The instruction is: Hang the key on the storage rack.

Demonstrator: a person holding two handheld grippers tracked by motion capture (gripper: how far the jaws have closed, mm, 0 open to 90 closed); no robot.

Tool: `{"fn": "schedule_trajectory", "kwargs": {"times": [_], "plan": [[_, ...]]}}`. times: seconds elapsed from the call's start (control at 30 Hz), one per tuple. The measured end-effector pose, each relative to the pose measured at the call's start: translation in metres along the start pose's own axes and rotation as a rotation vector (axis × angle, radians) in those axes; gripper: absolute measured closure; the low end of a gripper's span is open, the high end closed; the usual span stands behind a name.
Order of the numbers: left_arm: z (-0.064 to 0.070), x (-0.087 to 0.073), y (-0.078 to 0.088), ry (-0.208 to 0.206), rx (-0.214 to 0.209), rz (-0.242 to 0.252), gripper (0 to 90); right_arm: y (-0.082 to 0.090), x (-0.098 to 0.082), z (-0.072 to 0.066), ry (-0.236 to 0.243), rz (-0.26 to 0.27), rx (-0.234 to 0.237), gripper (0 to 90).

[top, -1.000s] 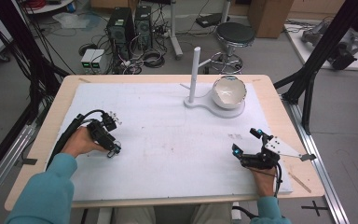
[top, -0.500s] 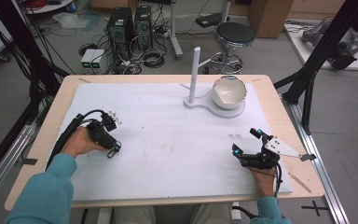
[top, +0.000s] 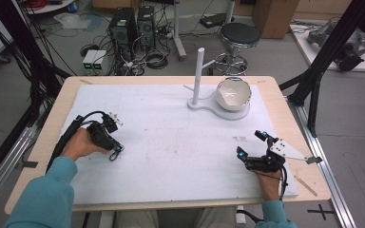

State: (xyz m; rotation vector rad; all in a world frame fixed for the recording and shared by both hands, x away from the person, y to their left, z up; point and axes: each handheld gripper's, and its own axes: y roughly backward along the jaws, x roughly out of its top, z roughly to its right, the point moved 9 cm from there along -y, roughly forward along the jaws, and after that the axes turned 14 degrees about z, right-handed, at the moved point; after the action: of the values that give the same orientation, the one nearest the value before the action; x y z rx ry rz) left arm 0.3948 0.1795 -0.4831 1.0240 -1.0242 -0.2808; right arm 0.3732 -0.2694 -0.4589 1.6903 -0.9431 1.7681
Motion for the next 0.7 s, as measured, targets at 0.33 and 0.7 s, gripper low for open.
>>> {"fn": "schedule_trajectory", "kwargs": {"times": [0.33,0.7], "plan": [[0.0010,-0.0002,-0.0001,0.003,0.002,-0.003,82.4,-0.0001,0.0000,0.0000,0.000,0.001,0.000,0.5],[0.0017,-0.0007,-0.0009,-0.004,-0.001,-0.012,87.1,-0.0001,0.0001,0.0000,0.000,0.002,0.000,0.5]]}}
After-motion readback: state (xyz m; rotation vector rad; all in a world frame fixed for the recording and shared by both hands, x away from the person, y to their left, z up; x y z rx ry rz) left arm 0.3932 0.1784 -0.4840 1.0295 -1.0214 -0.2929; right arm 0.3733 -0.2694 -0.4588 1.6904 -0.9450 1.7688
